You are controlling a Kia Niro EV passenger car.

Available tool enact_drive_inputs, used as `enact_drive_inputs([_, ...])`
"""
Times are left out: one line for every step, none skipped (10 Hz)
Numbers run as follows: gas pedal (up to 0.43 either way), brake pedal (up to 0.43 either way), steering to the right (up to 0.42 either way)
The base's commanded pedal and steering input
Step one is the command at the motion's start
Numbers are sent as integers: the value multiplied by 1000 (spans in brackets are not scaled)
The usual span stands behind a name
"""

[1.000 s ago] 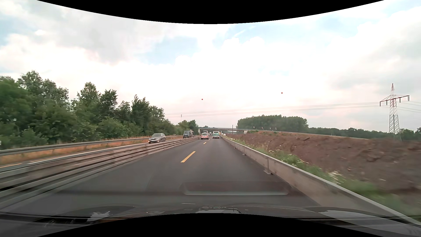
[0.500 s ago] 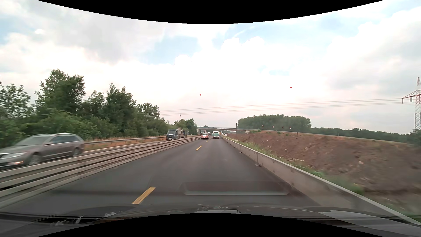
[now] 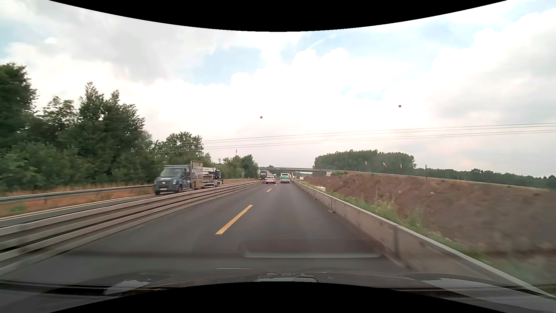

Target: Follow the waypoints while adhering to traffic rules and regulations

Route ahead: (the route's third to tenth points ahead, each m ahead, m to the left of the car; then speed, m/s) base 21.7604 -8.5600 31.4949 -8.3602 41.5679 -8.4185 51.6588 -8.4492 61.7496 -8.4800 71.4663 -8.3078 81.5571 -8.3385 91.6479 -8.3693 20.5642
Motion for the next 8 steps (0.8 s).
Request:
enact_drive_inputs([0, 0, 0])
enact_drive_inputs([0, 0, 1])
enact_drive_inputs([0, 0, 0])
enact_drive_inputs([0, 0, 1])
enact_drive_inputs([0, 0, 0])
enact_drive_inputs([0, 0, 1])
enact_drive_inputs([0, 0, 1])
enact_drive_inputs([0, 0, 0])
